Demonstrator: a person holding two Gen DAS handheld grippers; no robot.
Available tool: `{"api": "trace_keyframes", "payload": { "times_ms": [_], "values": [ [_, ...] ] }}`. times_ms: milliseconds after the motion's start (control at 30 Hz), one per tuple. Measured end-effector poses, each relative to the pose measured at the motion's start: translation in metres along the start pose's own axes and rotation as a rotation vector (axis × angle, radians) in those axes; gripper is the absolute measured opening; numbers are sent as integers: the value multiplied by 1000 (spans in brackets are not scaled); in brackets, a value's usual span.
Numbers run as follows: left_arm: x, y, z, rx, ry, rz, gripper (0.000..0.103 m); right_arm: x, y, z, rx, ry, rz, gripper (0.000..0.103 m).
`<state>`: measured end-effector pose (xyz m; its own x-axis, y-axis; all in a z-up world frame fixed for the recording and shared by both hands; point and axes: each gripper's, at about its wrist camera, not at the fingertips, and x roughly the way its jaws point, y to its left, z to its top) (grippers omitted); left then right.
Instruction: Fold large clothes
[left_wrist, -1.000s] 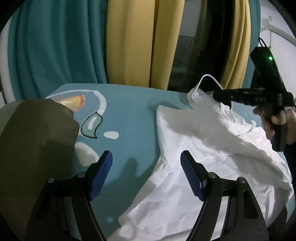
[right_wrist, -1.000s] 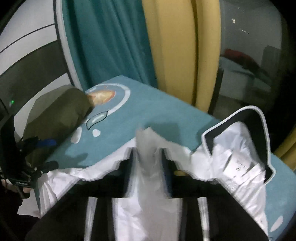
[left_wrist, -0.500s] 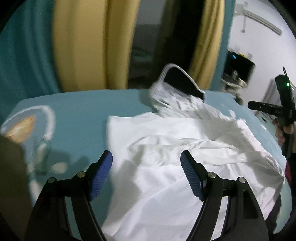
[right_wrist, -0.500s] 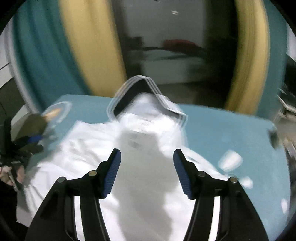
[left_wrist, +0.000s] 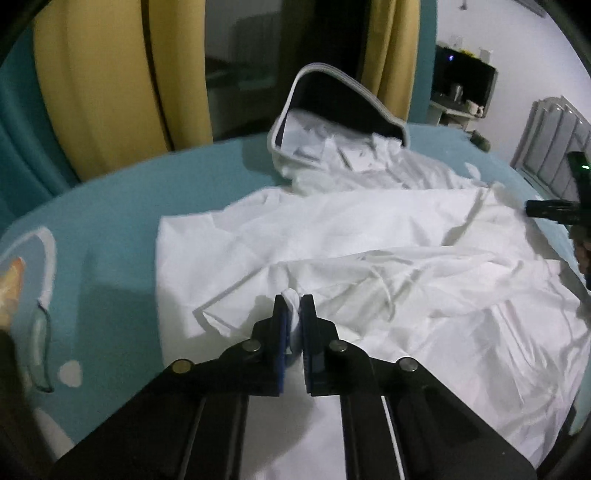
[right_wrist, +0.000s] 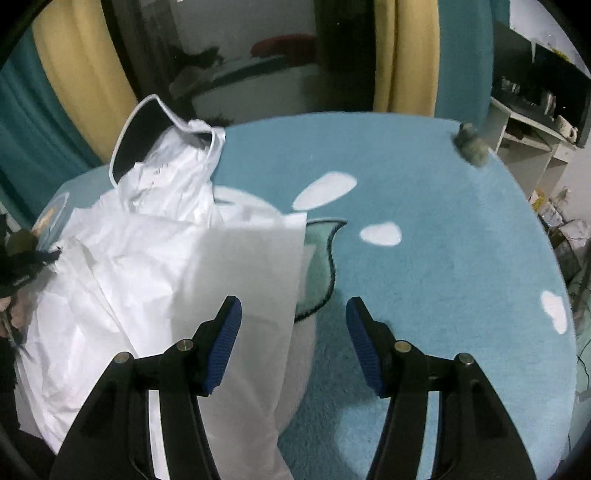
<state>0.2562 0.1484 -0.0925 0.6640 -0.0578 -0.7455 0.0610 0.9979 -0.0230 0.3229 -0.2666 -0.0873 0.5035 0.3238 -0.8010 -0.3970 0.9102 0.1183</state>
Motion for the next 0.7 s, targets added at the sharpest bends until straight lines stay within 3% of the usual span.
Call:
{"api": "trace_keyframes", "payload": {
  "times_ms": [133, 500, 600, 667, 700],
  "values": [
    [-19, -3, -14, 9, -1, 5, 7, 20, 10, -2, -41, 27, -7, 59],
    [-40, 5, -63, -64, 143, -18, 7, 13, 6, -9, -54, 20, -38, 59],
    [-48, 10, -63, -99, 146, -27, 21, 12, 3, -8, -40, 17, -40, 59],
    [-55, 14, -58, -125, 119, -48, 42, 11, 1, -6, -30, 10, -41, 59],
    [-58, 17, -55, -140, 100, -67, 44, 10, 0, -5, -26, 2, -35, 59]
  ]
}}
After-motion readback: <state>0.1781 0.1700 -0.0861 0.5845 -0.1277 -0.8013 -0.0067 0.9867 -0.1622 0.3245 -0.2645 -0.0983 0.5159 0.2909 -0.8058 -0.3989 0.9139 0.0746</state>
